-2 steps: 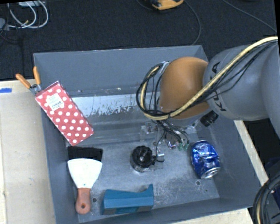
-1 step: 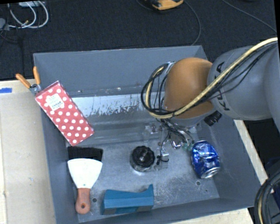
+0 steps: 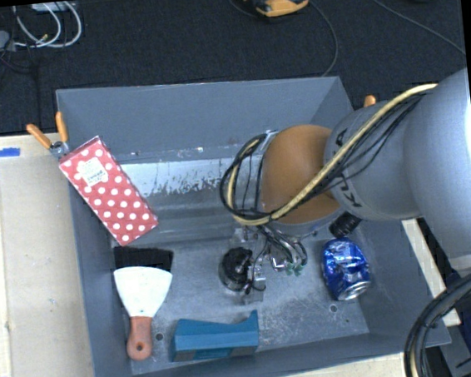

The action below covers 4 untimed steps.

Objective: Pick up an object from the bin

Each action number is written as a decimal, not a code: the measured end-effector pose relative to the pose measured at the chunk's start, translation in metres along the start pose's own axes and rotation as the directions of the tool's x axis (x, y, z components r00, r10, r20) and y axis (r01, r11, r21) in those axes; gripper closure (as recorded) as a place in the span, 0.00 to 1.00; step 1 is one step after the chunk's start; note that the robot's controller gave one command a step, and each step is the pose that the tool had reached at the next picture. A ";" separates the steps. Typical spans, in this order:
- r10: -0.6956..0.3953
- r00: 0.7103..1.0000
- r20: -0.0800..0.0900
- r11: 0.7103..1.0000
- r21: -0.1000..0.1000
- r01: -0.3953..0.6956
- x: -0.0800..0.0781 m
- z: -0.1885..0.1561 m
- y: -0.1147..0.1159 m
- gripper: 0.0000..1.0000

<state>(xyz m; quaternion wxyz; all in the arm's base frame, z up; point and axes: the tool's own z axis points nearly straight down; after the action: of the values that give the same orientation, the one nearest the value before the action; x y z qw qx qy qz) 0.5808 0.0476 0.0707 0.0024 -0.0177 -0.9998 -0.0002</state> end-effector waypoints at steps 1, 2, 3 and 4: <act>-0.158 0.987 0.002 0.987 0.000 0.158 -0.015 0.000 0.008 1.00; -0.157 0.988 0.002 0.988 0.000 0.157 -0.015 0.000 0.008 1.00; -0.157 0.988 0.001 0.988 0.000 0.157 -0.014 -0.001 0.008 1.00; -0.156 0.988 0.001 0.988 0.000 0.156 -0.014 -0.003 0.008 1.00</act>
Offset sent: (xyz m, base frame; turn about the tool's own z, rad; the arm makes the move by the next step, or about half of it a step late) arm 0.0000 0.0000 0.0000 0.0000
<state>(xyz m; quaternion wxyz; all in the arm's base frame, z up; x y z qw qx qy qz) 0.5954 0.0549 0.0741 0.0020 0.0606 -0.9982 -0.0004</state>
